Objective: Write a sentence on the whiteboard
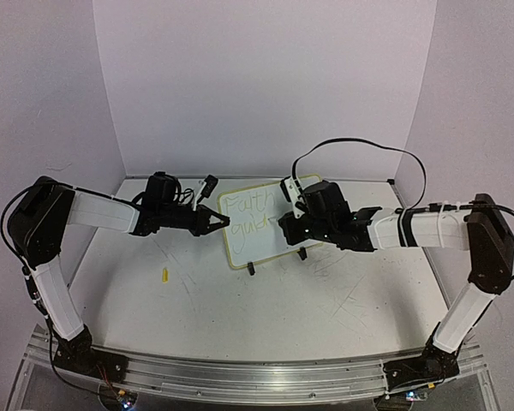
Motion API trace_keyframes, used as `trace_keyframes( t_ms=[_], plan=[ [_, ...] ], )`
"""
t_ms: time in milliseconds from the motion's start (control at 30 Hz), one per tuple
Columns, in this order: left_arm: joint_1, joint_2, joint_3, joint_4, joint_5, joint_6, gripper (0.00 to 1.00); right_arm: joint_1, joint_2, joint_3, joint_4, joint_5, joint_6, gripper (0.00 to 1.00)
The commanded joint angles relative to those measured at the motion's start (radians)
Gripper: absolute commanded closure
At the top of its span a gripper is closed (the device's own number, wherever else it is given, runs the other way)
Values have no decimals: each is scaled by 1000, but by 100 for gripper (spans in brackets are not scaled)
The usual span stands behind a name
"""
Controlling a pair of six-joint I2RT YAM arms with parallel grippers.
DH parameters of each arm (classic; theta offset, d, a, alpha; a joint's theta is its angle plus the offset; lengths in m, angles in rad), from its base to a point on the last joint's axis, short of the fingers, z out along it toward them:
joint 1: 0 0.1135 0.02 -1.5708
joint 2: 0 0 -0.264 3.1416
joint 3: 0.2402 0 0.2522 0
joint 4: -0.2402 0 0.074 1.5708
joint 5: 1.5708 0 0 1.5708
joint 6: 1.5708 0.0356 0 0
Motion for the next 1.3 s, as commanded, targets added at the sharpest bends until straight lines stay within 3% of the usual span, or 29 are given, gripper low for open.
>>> trace_keyframes(
  t_ms=[0,933,1267],
  plan=[
    [15,15,13,-87,-182,103,100,-3,23,51,31,7,2,100],
    [14,16,17,-96,-190,106,100,-39,-34,10,0,148,26,100],
    [15,19,18,-98,-189,108,100,-38,-29,21,57,41,-5,100]
  ],
)
